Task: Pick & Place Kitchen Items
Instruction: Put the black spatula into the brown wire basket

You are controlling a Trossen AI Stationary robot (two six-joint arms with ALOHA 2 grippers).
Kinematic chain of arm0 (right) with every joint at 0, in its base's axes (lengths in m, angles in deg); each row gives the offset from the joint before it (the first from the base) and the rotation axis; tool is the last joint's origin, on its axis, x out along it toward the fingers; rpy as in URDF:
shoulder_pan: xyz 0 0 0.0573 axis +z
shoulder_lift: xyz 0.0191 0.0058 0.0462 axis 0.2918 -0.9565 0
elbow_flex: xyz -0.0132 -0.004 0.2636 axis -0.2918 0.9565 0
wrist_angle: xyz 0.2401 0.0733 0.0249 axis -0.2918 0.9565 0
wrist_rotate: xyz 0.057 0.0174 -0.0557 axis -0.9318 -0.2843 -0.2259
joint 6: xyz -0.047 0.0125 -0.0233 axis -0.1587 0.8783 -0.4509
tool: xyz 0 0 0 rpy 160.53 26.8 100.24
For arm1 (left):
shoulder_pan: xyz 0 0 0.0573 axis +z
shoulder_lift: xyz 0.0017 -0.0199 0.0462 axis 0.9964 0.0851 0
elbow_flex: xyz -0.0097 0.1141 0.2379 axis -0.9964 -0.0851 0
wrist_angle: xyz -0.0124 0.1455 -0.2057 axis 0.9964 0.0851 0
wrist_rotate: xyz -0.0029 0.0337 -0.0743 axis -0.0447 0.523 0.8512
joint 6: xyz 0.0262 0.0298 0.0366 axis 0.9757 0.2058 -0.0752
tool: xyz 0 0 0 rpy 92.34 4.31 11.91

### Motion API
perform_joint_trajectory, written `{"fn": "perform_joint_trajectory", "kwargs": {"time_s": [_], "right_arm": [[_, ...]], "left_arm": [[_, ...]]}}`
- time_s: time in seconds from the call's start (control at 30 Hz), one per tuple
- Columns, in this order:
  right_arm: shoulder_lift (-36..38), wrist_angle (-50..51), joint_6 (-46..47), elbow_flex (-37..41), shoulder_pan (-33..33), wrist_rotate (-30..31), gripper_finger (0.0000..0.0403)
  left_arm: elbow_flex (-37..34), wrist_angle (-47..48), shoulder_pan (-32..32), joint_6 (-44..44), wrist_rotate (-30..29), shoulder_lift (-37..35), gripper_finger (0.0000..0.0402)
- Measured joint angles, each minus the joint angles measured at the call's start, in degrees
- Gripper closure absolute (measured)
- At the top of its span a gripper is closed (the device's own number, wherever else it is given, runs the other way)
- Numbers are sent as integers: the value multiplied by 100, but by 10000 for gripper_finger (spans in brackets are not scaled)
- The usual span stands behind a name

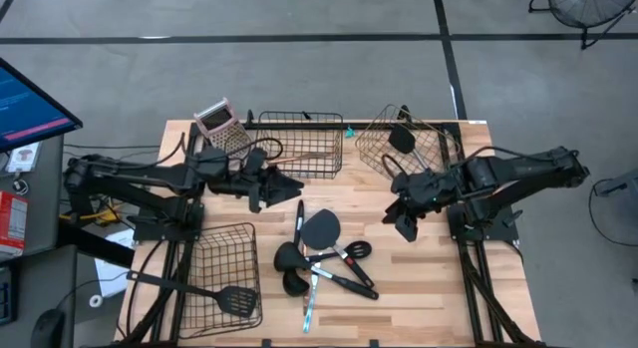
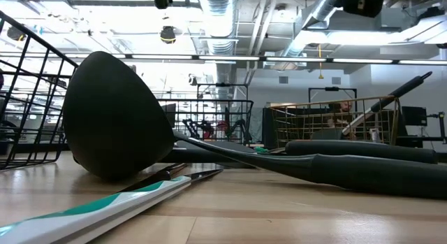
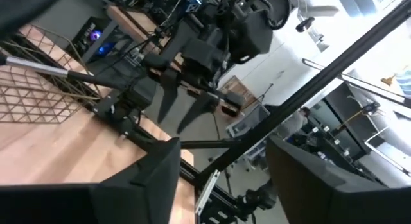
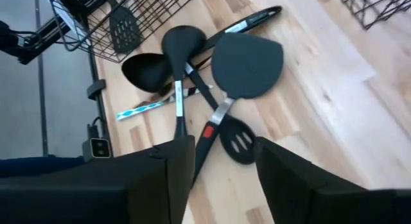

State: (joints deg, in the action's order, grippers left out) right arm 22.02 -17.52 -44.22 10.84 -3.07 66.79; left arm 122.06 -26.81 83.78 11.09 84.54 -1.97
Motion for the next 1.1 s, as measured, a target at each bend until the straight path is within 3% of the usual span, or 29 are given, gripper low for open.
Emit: {"fn": "perform_joint_trajectory", "kwargs": {"time_s": [0.2, 0.53, 0.8, 0.9, 1.1], "right_arm": [[-82, -119, 315, 97, 121, 32, 223], [-475, -116, 370, 123, 145, 275, 225], [-1635, -250, 423, 123, 145, 368, 229], [-2154, -430, 276, 123, 145, 387, 232], [-2926, -615, 104, 124, 149, 411, 238]], "left_arm": [[0, 6, 154, 201, 98, 8, 138], [-2, 425, 266, 532, 136, 8, 133], [-8, 776, 255, 614, 816, -146, 133], [-9, 764, 337, 590, 1079, -467, 133], [-9, 755, 562, 595, 1055, -1414, 133]]}}
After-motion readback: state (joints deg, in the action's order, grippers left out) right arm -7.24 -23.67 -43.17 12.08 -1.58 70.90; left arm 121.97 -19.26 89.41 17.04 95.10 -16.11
